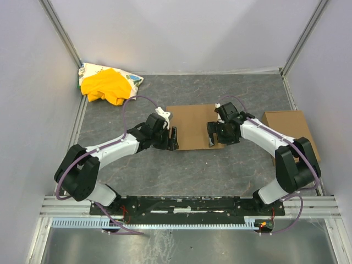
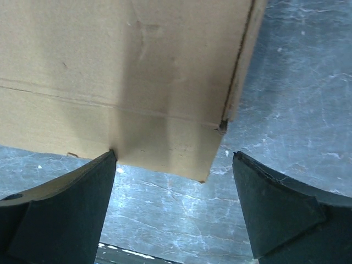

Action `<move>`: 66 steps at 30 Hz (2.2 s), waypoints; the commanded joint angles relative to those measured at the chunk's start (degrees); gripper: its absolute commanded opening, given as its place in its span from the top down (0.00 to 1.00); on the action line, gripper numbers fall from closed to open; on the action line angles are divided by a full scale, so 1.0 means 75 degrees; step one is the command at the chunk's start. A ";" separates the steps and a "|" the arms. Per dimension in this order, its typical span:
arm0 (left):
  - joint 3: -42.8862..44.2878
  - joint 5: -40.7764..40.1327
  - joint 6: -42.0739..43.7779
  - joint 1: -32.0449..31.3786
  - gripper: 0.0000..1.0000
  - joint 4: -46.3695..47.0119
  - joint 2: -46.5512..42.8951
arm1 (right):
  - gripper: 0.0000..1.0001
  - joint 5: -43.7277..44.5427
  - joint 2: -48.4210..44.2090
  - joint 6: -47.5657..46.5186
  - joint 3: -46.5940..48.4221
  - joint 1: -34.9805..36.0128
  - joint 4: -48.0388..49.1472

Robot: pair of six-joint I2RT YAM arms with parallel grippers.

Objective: Fold the paper box

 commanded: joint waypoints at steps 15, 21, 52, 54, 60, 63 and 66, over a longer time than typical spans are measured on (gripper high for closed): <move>-0.0322 -0.1590 0.0257 -0.0009 0.26 0.0661 0.0225 | 0.08 0.1204 -0.0054 -0.0112 -0.0268 0.0032 0.0914; -0.0376 -0.2558 0.0076 -0.0062 0.28 0.1188 0.0355 | 0.09 0.1112 0.0298 -0.0020 -0.0233 0.0023 0.1241; -0.1987 0.0459 -0.0701 -0.0112 0.97 0.3506 -0.1364 | 0.73 0.0514 0.5095 -0.0260 0.7590 -0.0256 0.0781; -0.2002 0.0428 -0.0634 -0.0115 0.97 0.3509 -0.1284 | 0.72 0.0367 0.5662 -0.0221 0.8428 -0.0309 0.0334; -0.1854 0.0364 -0.0552 -0.0117 0.97 0.3314 -0.0759 | 0.71 -0.0212 0.6994 -0.0271 1.0307 -0.0386 -0.0882; -0.1611 0.0221 -0.0444 -0.0130 0.97 0.2883 -0.0352 | 0.70 -0.0384 0.7097 -0.0303 1.0309 -0.0399 -0.0907; -0.1453 -0.0015 -0.0411 -0.0150 0.97 0.2587 -0.0032 | 0.70 -0.0502 0.7141 -0.0445 1.0283 -0.0406 -0.1014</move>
